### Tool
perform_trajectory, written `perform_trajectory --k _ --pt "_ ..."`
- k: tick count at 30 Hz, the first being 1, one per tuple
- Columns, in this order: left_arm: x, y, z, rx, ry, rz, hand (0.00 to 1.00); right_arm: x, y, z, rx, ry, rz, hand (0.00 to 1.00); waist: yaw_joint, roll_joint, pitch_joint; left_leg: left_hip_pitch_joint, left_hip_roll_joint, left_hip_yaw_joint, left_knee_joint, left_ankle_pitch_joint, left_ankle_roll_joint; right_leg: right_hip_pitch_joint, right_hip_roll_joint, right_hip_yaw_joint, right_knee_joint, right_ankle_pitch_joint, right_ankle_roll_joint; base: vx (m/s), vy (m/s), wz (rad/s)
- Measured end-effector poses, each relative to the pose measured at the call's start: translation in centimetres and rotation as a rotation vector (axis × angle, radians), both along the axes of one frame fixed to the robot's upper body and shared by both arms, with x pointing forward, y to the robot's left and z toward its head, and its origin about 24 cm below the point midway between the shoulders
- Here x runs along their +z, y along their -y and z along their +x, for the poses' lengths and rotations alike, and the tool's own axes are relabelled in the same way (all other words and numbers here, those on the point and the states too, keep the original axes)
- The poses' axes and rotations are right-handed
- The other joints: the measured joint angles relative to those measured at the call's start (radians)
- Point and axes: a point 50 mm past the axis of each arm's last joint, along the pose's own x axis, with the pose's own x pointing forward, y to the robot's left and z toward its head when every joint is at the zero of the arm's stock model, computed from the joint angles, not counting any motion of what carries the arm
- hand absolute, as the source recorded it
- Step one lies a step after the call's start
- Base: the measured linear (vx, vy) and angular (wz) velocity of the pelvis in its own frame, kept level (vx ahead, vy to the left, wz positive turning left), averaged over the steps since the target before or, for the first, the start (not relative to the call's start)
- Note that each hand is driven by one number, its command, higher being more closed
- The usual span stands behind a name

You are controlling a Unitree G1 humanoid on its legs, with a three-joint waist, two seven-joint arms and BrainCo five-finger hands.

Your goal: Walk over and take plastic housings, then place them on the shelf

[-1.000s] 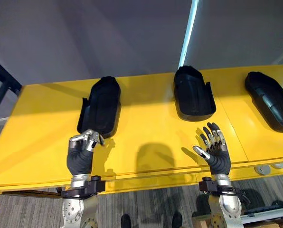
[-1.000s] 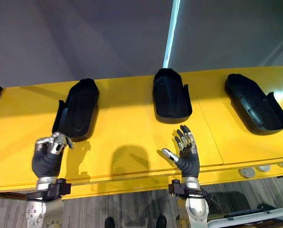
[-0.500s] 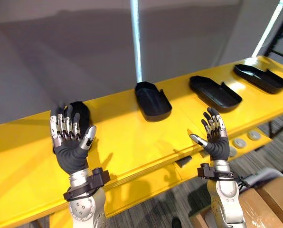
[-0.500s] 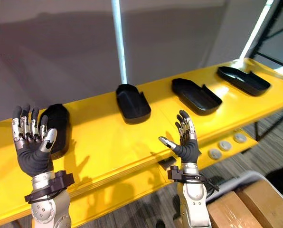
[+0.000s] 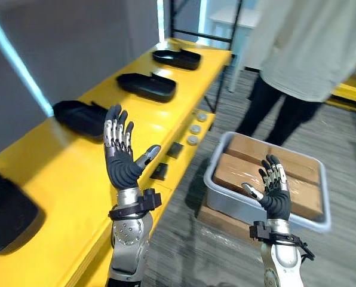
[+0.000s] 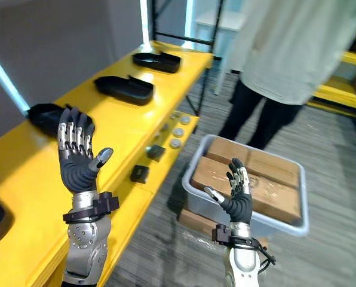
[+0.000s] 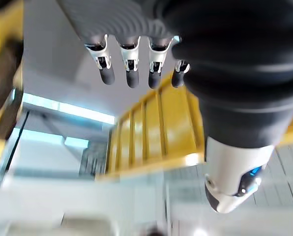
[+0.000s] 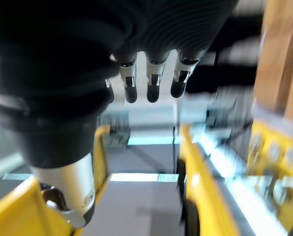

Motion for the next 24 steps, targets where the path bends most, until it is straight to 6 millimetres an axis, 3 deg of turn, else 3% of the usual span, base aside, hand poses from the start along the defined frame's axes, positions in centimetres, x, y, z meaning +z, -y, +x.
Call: perform_trajectory --k 1,2,4,8,10,12,13,14,15,16,18,20,24 --pt "0.1 -0.2 0.1 0.004 0.003 0.012 0.0 -0.3 0.0 0.1 0.0 -0.014 0.001 0.0 0.005 -0.025 -0.018 -0.019 -0.02 0.006 -0.003 0.009 -0.021 0.022 -0.005 0.005 -0.105 -0.017 0.027 -0.12 -0.182 -1.07" --pt "0.1 -0.3 0.1 0.006 0.001 0.015 0.0 -0.4 0.0 0.1 0.0 -0.019 -0.001 0.0 0.01 -0.031 -0.028 -0.026 -0.031 0.015 -0.007 0.015 -0.028 0.028 -0.004 0.008 -0.145 -0.022 0.038 -0.04 -0.192 -0.87" --pt "-0.4 0.0 0.4 -0.002 -0.034 -0.002 0.0 -1.7 1.1 0.0 -0.023 -0.089 -0.026 0.0 0.0 -0.002 -0.045 -0.01 -0.003 0.007 -0.047 0.055 -0.052 0.032 0.053 0.046 -0.202 0.023 0.032 0.05 -0.184 -0.66" --pt "-2.2 -1.4 0.7 0.026 -0.114 0.004 0.0 -3.9 1.5 -0.1 -0.033 -0.19 -0.022 0.0 0.002 0.002 -0.075 0.03 0.052 0.071 -0.085 0.061 -0.062 0.04 0.12 0.078 -0.269 0.076 0.049 0.1 -0.151 -0.69" --pt "-5.5 -2.3 1.5 0.052 -0.275 0.005 0.0 -6.1 2.0 -0.5 -0.052 -0.291 -0.01 0.0 0.005 0.002 -0.077 0.055 0.064 0.078 -0.083 0.062 -0.063 0.052 0.132 0.081 -0.27 0.08 0.045 0.12 -0.084 -0.45" --pt "-11.3 -2.9 2.4 0.055 -0.555 0.036 0.0 -9.9 3.5 -2.1 -0.125 -0.474 0.022 0.0 0.002 -0.003 -0.076 0.047 0.064 0.071 -0.003 0.067 -0.061 0.096 0.116 0.076 -0.298 0.091 0.028 0.12 -0.005 0.0" --pt "-12.6 -3.0 2.4 0.049 -0.621 0.051 0.0 -10.8 3.9 -2.5 -0.149 -0.518 0.037 0.0 0.002 -0.018 -0.065 0.024 0.059 0.068 0.044 0.048 -0.076 0.11 0.099 0.076 -0.303 0.093 0.024 0.09 0.067 0.21" --pt "-15.5 -2.9 2.2 0.032 -0.758 0.066 0.0 -12.6 4.9 -3.3 -0.205 -0.609 0.061 0.0 0.003 -0.018 -0.059 0.016 0.007 0.021 -0.046 0.041 -0.093 0.122 0.072 0.078 -0.304 0.093 0.023 0.05 0.122 0.21" --pt "-17.5 -2.8 1.7 0.018 -0.852 0.073 0.0 -13.9 6.1 -3.8 -0.255 -0.677 0.072 0.0 0.0 0.002 -0.06 0.025 -0.025 -0.01 -0.186 0.118 -0.048 0.126 0.071 0.07 -0.302 0.093 0.023 0.04 0.128 0.13" --pt "-19.9 -3.2 0.9 0.016 -0.977 0.09 0.0 -15.7 6.8 -4.9 -0.3 -0.777 0.108 0.0 0.009 0.004 -0.058 0.043 -0.031 -0.022 -0.217 0.196 -0.049 0.138 0.068 0.049 -0.302 0.09 0.026 0.07 0.106 0.1" --pt "-22.7 -4.2 -0.5 0.015 -1.136 0.127 0.0 -17.7 6.8 -6.8 -0.343 -0.885 0.184 0.0 0.014 -0.001 -0.054 0.051 -0.037 -0.036 -0.217 0.197 -0.048 0.151 0.06 0.017 -0.285 0.09 0.027 0.1 0.069 0.25" --pt "-24.2 -5.2 -1.5 0.022 -1.226 0.15 0.0 -19.1 6.6 -8.0 -0.353 -0.972 0.216 0.0 0.022 -0.006 -0.049 0.071 -0.038 -0.039 -0.218 0.197 -0.048 0.172 0.058 0.014 -0.278 0.09 0.027 0.06 0.045 0.21" --pt "-28.3 -7.6 -5.8 0.082 -1.486 0.132 0.0 -22.3 6.1 -11.8 -0.436 -1.178 0.382 0.0 0.024 -0.004 -0.044 0.138 -0.036 -0.063 -0.236 0.196 -0.049 0.242 0.063 -0.009 -0.28 0.089 0.028 0.02 -0.015 0.18"
